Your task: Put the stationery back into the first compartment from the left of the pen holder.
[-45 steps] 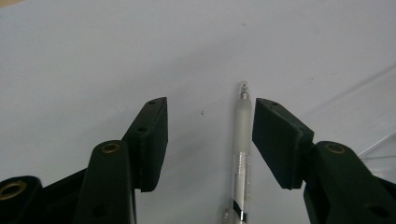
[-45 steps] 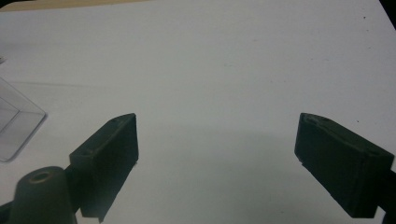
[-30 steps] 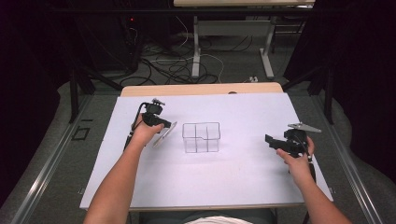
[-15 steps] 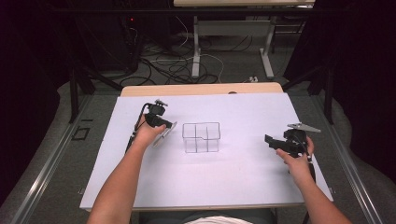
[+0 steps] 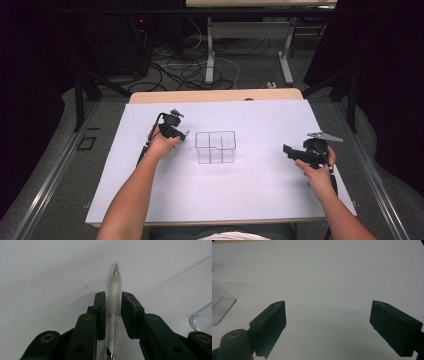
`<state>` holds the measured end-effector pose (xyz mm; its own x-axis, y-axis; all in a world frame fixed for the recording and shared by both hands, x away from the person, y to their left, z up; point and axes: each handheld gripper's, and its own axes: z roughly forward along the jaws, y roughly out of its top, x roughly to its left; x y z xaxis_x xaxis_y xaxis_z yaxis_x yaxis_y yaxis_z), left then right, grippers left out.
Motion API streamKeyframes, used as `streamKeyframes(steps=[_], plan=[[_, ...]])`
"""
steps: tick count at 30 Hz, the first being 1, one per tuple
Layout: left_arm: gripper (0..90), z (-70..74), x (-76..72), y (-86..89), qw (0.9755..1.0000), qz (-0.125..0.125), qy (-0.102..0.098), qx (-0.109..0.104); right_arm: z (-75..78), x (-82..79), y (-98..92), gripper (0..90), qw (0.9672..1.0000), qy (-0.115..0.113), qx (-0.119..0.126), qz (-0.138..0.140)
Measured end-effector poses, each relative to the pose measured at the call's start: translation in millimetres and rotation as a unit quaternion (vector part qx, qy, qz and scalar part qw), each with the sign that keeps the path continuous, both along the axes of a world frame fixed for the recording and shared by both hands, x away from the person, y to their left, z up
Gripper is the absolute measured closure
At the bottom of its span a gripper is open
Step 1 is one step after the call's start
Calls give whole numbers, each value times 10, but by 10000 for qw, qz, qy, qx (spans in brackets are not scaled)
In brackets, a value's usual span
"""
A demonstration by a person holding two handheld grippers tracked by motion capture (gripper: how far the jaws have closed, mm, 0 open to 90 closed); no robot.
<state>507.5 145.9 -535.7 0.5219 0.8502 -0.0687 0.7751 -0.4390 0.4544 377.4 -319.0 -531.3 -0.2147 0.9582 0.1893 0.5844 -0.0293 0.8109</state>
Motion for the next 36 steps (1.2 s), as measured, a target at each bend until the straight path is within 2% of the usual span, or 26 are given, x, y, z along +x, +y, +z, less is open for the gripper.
streamKeyframes(steps=[16, 30, 36], plan=[[801, 11, 5, 18, 10000, 33, 52, -16, 1, 0, 0, 136, 10000, -3, 0, 1], [804, 136, -31, 84, 9992, 231, -23, -340, 2, -1, -1, 136, 10000, -13, -1, 7], [804, 212, -75, 79, 9978, 272, -222, -565, 4, -1, -1, 136, 10000, -15, 12, 3]])
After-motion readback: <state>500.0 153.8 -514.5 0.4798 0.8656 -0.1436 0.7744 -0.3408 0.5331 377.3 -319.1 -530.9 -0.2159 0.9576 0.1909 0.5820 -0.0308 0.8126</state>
